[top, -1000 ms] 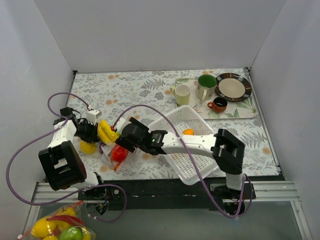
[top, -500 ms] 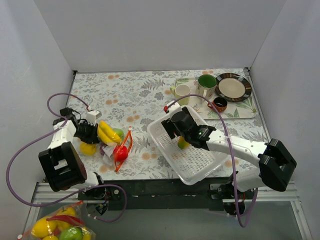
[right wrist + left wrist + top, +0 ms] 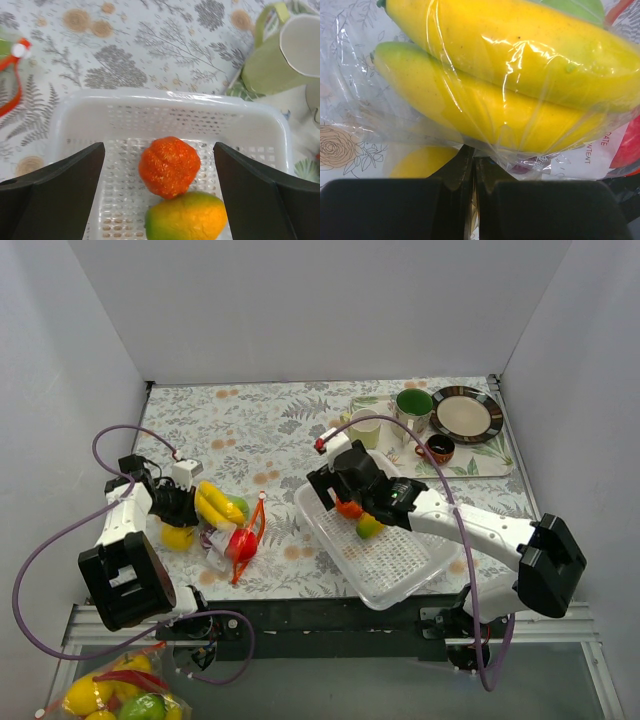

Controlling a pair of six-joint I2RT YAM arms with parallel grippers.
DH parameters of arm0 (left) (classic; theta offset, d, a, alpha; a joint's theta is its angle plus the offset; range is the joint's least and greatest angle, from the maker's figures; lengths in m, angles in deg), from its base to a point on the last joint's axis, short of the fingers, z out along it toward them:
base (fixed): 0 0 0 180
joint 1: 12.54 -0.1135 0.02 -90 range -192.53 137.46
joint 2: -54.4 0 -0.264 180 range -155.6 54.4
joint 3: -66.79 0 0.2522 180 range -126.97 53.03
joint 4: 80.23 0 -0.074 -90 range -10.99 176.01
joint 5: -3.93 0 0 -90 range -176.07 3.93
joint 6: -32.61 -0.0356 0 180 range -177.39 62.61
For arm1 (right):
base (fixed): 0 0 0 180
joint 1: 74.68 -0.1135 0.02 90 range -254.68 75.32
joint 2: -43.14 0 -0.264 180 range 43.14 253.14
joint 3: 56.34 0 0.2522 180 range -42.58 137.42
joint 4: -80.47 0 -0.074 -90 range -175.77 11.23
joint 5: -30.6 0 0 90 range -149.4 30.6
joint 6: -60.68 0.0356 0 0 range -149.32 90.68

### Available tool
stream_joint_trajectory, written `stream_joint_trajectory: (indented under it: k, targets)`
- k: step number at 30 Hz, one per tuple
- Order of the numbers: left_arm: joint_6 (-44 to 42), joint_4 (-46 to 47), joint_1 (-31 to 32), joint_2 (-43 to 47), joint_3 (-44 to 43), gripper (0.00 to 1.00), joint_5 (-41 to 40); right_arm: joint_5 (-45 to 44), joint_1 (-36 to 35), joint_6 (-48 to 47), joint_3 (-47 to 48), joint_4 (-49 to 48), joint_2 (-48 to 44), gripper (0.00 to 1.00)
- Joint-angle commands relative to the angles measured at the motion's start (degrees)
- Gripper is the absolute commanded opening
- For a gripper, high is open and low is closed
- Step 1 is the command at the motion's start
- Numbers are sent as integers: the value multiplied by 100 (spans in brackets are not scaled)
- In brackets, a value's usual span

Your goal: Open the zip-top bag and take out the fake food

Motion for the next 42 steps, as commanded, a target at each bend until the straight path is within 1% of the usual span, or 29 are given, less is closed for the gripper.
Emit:
stream_joint_trajectory:
  k: [1,5,7,9,10,14,21,24,28,34,42]
  targets:
    - [8,-42,20,77,-126,0,61,310,-721,-17,605,-103,19,98]
    - [44,46,29,42,-91,0,44,715,-1479,-43,1080,-95,634,99]
    - [44,73,29,7,-65,0,17,664,-1882,-166,1290,-43,1178,99]
    - [44,151,29,6,23,0,-18,724,-2042,-193,1537,19,1669,99]
    - [35,187,29,6,58,0,-70,985,-2104,-175,1555,-16,1785,99]
    - [0,362,29,-72,164,0,-193,1488,-2113,-123,1432,-508,2164,99]
    - [26,486,29,-257,138,0,-255,1972,-2113,-228,1678,-868,2691,99]
    - [79,486,90,-292,146,0,-211,2191,-2104,-281,1844,-1167,2876,99]
    - [158,451,161,-257,199,0,-141,2333,-2069,-290,2108,-1316,3139,99]
    - [228,477,249,-266,287,0,-141,2342,-1973,-290,2478,-1220,3597,98]
    - [202,460,249,-249,278,0,-167,2544,-1885,-88,2311,-1343,3773,99]
